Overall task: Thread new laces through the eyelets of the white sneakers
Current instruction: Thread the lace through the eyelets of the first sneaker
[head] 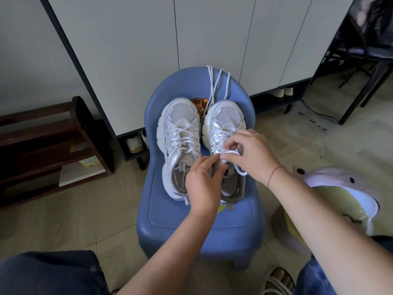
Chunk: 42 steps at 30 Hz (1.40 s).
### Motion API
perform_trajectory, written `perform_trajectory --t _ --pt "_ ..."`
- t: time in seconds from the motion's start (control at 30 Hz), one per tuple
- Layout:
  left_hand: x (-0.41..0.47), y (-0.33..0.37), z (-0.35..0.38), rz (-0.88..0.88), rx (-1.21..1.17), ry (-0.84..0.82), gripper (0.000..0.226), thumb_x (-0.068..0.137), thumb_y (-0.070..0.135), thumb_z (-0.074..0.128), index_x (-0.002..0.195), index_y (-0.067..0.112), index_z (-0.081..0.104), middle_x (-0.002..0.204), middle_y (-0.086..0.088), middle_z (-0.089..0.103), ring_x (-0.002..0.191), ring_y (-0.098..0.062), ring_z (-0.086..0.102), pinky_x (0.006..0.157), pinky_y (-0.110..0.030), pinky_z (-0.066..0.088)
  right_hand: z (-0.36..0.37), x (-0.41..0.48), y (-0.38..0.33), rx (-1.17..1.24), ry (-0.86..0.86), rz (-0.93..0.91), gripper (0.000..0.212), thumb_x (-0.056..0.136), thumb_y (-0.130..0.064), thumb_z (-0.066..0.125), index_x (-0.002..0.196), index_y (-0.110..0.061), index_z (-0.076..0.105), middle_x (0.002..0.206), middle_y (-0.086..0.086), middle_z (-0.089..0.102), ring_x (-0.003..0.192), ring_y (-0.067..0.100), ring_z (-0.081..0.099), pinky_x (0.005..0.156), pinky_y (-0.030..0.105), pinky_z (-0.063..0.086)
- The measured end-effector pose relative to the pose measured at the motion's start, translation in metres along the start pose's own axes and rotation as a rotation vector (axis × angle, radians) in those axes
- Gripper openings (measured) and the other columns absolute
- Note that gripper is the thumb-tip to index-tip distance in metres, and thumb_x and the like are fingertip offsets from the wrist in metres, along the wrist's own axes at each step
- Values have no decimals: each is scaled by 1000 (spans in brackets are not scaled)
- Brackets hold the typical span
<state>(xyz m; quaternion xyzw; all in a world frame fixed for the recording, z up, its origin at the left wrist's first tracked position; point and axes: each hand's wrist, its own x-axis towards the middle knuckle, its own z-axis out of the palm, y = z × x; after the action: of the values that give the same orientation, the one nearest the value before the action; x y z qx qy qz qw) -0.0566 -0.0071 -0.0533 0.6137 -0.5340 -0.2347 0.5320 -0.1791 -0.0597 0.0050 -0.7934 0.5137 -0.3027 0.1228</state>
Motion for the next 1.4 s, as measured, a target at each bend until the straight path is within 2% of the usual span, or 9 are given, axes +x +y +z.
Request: perform_trajectory --t 0.13,0.33,0.47,0.67,0.87,1.03,1.13,1.27,1.4 --pt "1 0 0 -5 5 -11 31 84 25 73 114 18 71 99 9 66 89 -5 59 82 -20 47 -1 -3 -2 38 2 48 10 73 -16 79 74 -12 70 67 -19 50 69 -11 49 62 2 33" --pt "-1 1 0 11 14 -18 32 83 23 74 114 17 70 99 9 66 88 -5 58 82 -18 46 -6 1 -2 31 -56 87 8 81 -19 72 78 -12 70 68 -21 50 66 -5 48 63 4 34" --pt "0 -1 -1 20 22 -5 31 83 21 74 114 16 70 99 9 66 89 -4 59 85 -18 46 -9 -2 5 270 -41 187 9 84 -21 69 76 -17 68 72 -4 64 64 5 53 64 19 43" --pt "0 1 -1 2 7 -21 33 82 23 75 115 18 70 102 10 65 92 -4 58 86 -15 44 -23 -6 21 586 430 390 14 91 -18 60 77 -22 63 65 -13 55 56 -7 47 59 10 38" --pt "0 2 0 -24 -6 -14 32 83 22 74 114 19 70 99 11 65 89 -3 58 84 -17 46 -3 -10 9 217 186 154 12 78 -23 73 88 -19 68 95 -4 55 87 4 51 82 15 41" --pt "0 1 -1 4 6 -7 31 83 22 74 114 18 71 98 10 66 88 -3 59 82 -20 48 5 -9 4 27 54 105 17 68 -33 80 76 -23 67 84 -8 56 90 18 52 85 45 43" --pt "0 0 -1 11 22 -13 32 83 23 74 115 17 70 100 10 66 89 -4 59 83 -19 47 3 -7 5 -8 70 76 19 70 -31 79 66 -19 66 74 -9 56 83 15 53 83 48 43" --pt "0 -1 0 13 20 -13 32 83 24 74 114 17 70 100 10 66 87 -4 59 81 -18 46 2 -5 7 -37 35 48 18 79 -29 73 66 -22 62 74 -12 55 80 11 52 85 45 42" --pt "1 -1 -1 -7 -7 -9 32 82 23 75 113 16 71 96 13 65 84 -2 58 81 -14 45 -18 0 9 291 268 201 10 87 -19 64 78 -17 63 75 -4 57 69 -2 51 68 11 39"
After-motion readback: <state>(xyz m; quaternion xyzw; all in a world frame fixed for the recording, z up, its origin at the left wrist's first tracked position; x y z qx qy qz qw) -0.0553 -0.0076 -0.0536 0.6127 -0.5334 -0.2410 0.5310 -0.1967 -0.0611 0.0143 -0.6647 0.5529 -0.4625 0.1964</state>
